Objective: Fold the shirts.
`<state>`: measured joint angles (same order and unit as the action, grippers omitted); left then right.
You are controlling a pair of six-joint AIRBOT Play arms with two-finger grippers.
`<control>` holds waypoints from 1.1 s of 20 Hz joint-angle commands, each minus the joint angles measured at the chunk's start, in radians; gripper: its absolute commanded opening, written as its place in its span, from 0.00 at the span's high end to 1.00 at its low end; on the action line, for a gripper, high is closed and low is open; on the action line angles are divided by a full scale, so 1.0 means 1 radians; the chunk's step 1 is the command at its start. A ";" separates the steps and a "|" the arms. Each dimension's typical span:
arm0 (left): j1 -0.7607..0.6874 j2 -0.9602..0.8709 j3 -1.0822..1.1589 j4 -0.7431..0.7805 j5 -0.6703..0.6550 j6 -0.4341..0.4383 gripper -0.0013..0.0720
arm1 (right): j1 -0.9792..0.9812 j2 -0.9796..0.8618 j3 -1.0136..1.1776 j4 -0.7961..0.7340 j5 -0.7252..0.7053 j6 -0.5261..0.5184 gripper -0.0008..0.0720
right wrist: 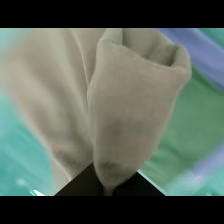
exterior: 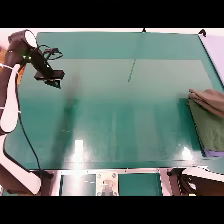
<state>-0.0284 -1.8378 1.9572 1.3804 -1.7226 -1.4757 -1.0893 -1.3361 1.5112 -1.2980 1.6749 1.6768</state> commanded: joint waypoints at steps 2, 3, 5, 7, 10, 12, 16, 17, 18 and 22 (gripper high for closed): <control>-0.001 0.027 -0.016 0.005 0.003 0.011 0.94 | -0.006 0.031 -0.281 -0.331 0.000 0.044 0.97; -0.001 0.027 -0.016 0.003 0.002 0.010 0.94 | -0.006 0.031 -0.327 -0.369 -0.030 0.044 0.97; -0.001 0.027 -0.016 -0.003 0.002 0.010 0.94 | -0.008 0.031 -0.416 -0.379 -0.061 0.046 0.42; -0.001 0.027 -0.016 -0.004 0.002 0.010 0.94 | -0.005 0.024 -0.446 -0.375 -0.063 0.075 0.17; -0.001 0.027 -0.016 -0.005 0.003 0.010 0.94 | 0.031 0.023 -0.364 -0.230 -0.063 0.059 0.43; -0.001 0.039 -0.016 -0.021 0.004 0.009 0.94 | 0.111 0.047 -0.286 -0.057 -0.100 0.005 0.95; -0.002 0.178 -0.100 -0.037 0.036 -0.010 0.94 | 0.364 0.172 -0.278 0.078 -0.256 -0.070 0.97; -0.002 0.232 -0.156 -0.039 0.052 -0.016 0.94 | 0.438 0.216 -0.307 0.079 -0.278 -0.081 0.97; -0.002 0.301 -0.238 -0.048 0.076 -0.023 0.94 | 0.514 0.269 -0.358 0.078 -0.308 -0.086 0.97; -0.002 0.609 -0.672 -0.140 0.225 -0.036 0.94 | 0.812 0.485 -0.662 0.080 -0.424 -0.059 0.97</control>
<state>-0.0296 -1.4128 1.5307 1.2995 -1.6009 -1.4998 -0.4755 -0.9867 1.0203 -1.2415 1.3544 1.6100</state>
